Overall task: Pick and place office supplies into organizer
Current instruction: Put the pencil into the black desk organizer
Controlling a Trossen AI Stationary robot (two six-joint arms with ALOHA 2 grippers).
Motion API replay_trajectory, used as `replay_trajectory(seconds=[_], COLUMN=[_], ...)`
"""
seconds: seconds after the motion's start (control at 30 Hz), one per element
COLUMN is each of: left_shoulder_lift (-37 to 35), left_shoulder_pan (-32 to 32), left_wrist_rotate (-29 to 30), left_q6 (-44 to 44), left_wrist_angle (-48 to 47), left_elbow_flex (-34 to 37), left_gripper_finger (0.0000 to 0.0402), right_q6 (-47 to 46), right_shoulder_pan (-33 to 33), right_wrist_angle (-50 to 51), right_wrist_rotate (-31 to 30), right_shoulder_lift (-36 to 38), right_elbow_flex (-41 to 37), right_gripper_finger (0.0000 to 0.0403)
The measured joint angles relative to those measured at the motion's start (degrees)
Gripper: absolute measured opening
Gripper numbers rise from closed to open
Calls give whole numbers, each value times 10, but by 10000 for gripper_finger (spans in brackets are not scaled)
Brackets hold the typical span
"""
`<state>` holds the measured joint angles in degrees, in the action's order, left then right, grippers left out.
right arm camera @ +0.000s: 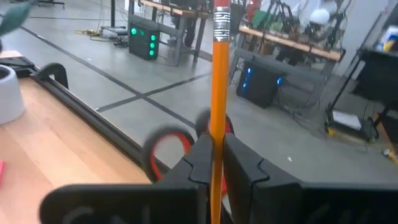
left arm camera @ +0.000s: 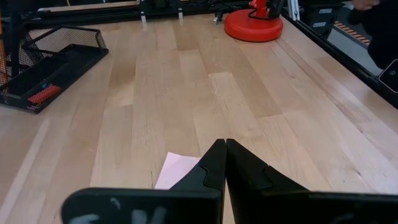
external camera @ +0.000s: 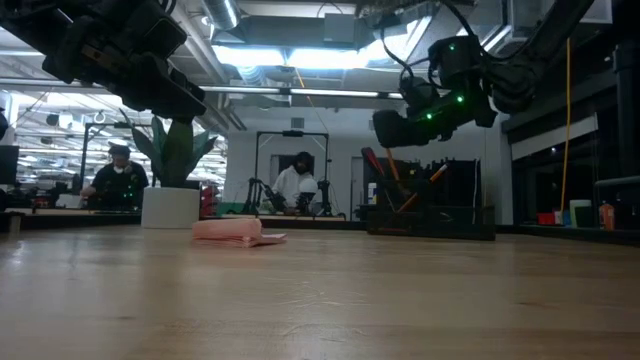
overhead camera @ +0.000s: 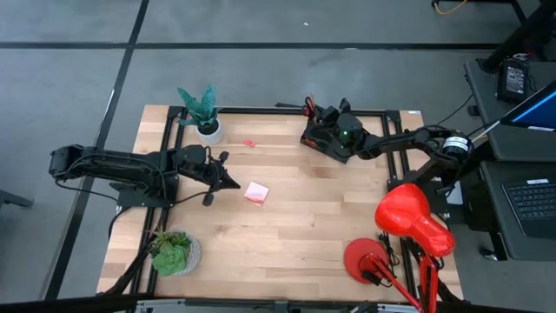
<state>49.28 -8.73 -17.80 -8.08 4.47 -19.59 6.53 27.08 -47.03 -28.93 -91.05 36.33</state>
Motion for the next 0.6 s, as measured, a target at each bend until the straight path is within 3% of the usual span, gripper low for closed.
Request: replay_trajectory(seconds=[0.4, 0.6], left_shoulder_lift=[0, 0], left_shoulder_pan=[0, 0], left_wrist_rotate=[0, 0], left_q6=[15, 18], left_wrist_angle=[0, 0], left_elbow_flex=[0, 0], left_gripper_finger=[6, 6], right_q6=[-46, -27], right_shoulder_pan=[20, 12], right_wrist_angle=[-4, -6], right_wrist_rotate=[5, 10], right_shoulder_lift=[0, 0], right_elbow_flex=[-35, -24], right_gripper_finger=[30, 67])
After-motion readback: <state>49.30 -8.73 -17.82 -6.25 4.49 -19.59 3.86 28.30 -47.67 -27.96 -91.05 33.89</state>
